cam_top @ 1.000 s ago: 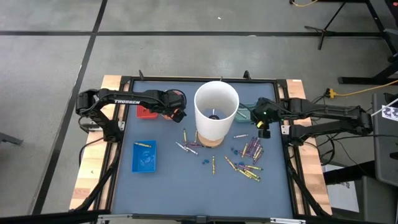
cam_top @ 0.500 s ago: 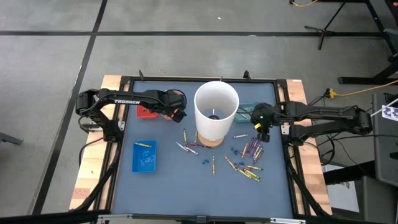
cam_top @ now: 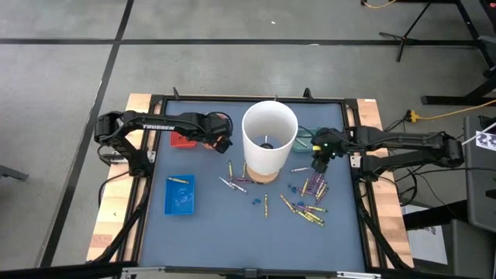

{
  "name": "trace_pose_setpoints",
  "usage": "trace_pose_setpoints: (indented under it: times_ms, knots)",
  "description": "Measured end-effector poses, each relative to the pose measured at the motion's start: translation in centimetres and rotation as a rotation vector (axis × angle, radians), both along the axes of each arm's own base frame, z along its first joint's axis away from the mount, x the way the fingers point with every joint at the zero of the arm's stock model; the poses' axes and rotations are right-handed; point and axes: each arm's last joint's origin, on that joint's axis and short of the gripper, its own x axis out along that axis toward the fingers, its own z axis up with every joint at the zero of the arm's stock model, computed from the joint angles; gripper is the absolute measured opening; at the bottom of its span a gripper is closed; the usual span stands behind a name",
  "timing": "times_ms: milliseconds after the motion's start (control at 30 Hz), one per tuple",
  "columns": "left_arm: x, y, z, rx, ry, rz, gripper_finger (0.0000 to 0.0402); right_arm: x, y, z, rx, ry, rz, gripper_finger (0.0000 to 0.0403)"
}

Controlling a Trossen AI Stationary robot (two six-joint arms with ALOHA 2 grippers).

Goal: Sort crayons
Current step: Put the gray crayon into the green bin

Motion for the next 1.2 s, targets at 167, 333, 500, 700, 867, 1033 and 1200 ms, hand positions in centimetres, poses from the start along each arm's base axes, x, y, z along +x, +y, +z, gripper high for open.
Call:
trace_pose_setpoints:
  times_ms: [167,333,500,700,867,1033,1200]
  knots:
    - [0.0,0.0,0.0,0.0,0.0,0.0,0.0081,0.5,-0.1,0.0,0.021,-0.042,-0.056,0.0147]
    - [0.0,0.0,0.0,0.0,0.0,0.001,0.0081,1.3,-0.2,-0.8,0.044,-0.008,-0.082,0.0147]
    - [0.0,0.0,0.0,0.0,-0.001,0.001,0.0081,2.3,-0.3,-2.1,0.073,0.065,-0.08,0.0147]
    - [0.0,0.0,0.0,0.0,-0.001,0.001,0.0081,3.2,-0.4,-3.8,0.087,0.157,-0.08,0.0147]
    - [0.0,0.0,0.0,0.0,-0.001,0.001,0.0081,3.7,-0.3,-4.7,0.134,0.204,-0.04,0.0147]
    - [0.0,0.0,0.0,0.0,-0.001,0.001,0.0081,3.9,-0.3,-5.2,0.129,0.231,-0.002,0.0147]
    - [0.0,0.0,0.0,0.0,-0.001,0.001,0.0081,3.9,-0.3,-5.2,0.117,0.234,0.042,0.0147]
